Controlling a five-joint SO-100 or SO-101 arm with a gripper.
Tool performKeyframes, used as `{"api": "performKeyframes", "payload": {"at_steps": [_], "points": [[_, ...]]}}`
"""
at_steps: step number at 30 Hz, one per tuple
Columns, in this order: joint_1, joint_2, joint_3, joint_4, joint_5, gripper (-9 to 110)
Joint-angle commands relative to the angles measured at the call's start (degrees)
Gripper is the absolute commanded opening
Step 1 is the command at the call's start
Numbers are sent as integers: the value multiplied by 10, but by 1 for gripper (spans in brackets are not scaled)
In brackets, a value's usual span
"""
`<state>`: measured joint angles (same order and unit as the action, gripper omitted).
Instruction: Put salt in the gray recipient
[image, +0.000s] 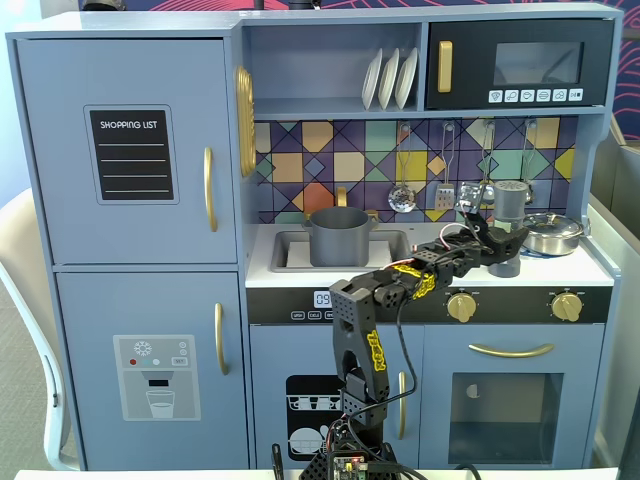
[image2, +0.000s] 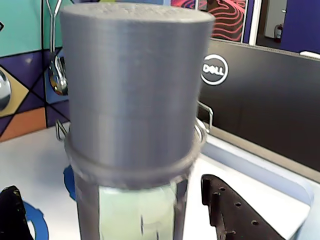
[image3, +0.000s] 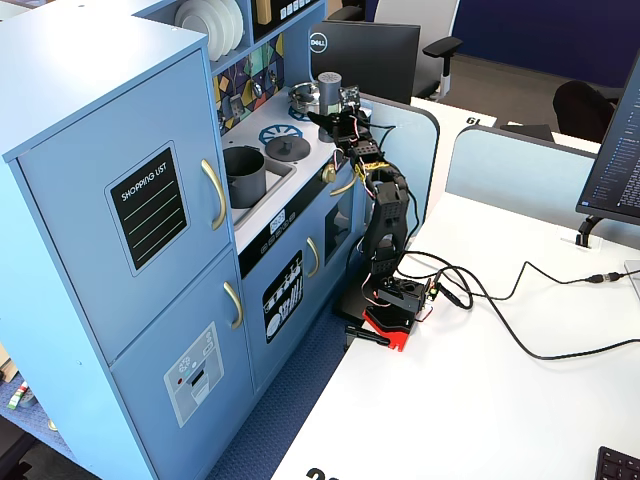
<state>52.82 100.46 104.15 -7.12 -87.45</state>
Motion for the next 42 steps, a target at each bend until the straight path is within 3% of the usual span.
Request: {"api": "performKeyframes", "payload": {"at_steps": [1, 19, 22, 26, 27, 38, 42], "points": [[-9, -26, -84, -10, -8, 49], [-18, -113, -176, -9, -13, 40], [-21, -113, -176, -6, -14, 30], [-29, -110, -176, -5, -22, 2], [-30, -109, -176, -8, -13, 0], [-38, -52, -179, -8, 14, 0], [-52, -4, -216, 66, 49, 0]]}}
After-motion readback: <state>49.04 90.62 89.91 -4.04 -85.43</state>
